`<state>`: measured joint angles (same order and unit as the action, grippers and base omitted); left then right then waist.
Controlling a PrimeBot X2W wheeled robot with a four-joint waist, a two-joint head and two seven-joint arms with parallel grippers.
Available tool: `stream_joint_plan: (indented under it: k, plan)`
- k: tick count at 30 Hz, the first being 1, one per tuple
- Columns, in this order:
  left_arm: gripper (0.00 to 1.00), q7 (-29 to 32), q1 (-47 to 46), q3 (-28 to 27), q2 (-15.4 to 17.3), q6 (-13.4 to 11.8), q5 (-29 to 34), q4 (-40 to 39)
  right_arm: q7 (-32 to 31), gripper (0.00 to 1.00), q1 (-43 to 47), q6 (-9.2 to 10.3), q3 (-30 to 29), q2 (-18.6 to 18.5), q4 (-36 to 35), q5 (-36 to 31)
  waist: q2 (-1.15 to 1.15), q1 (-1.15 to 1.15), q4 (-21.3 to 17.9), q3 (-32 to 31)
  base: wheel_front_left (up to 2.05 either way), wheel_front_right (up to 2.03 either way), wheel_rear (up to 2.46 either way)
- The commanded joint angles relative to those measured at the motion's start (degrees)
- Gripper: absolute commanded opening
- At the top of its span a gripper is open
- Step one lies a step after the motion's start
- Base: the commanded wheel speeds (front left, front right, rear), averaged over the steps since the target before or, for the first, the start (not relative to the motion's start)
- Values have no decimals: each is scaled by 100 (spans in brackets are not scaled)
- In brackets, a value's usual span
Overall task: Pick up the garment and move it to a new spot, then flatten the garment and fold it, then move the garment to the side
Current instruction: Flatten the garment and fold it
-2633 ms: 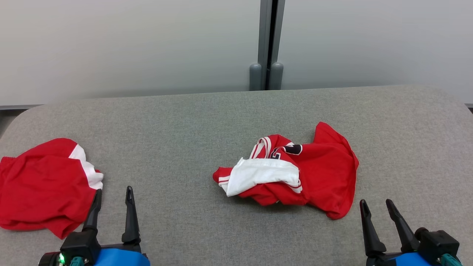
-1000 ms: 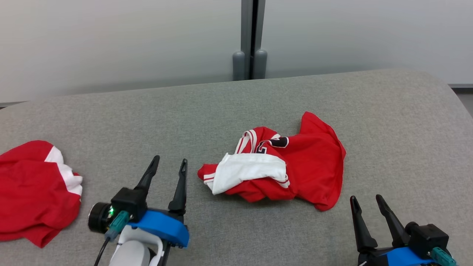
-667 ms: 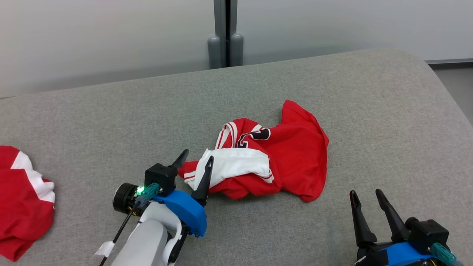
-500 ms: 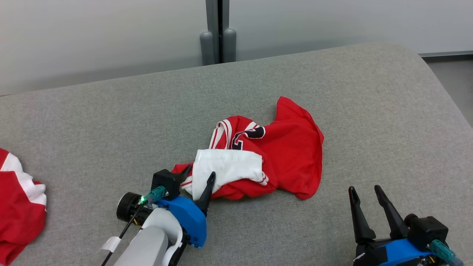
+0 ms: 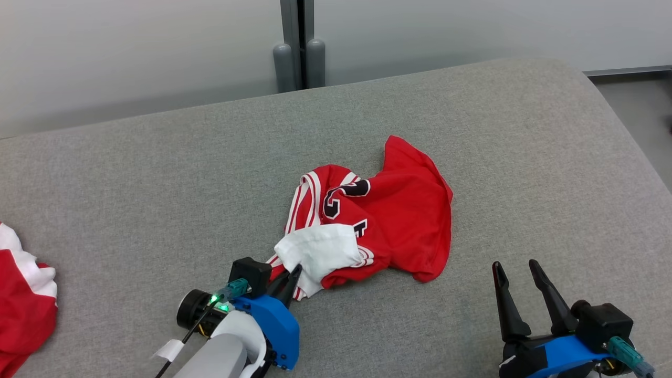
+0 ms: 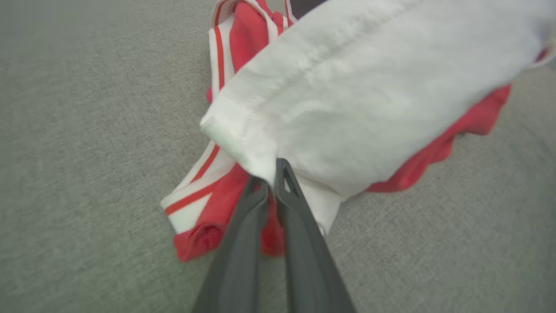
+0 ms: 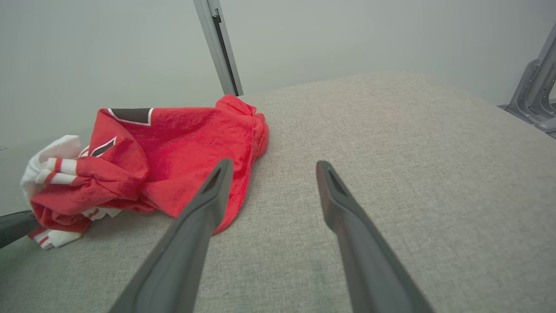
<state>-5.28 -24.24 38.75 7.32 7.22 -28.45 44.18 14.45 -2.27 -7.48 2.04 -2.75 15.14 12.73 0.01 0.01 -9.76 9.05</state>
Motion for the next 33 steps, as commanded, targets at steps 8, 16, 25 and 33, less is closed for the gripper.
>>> stream_joint_plan:
  k: [8,16,25,33]
  plan:
    - [0,-655,-540,-224,220,13,-203,270,45,100,52,-3,-64,-24,24,-32,-1,-1,52,-93,0,0,0]
    - [0,-963,-851,-640,826,-271,-62,-2,57,100,155,-3,-87,-25,59,22,-1,-1,205,-233,0,0,0]
    - [0,-997,151,-1052,1314,-706,277,-1388,66,100,272,-3,-131,-25,55,36,-1,-1,498,-323,0,0,0]
    - [0,-999,1538,-1189,1096,-841,644,-2374,65,100,303,-3,-147,-25,76,-5,-1,-1,887,-376,0,0,0]
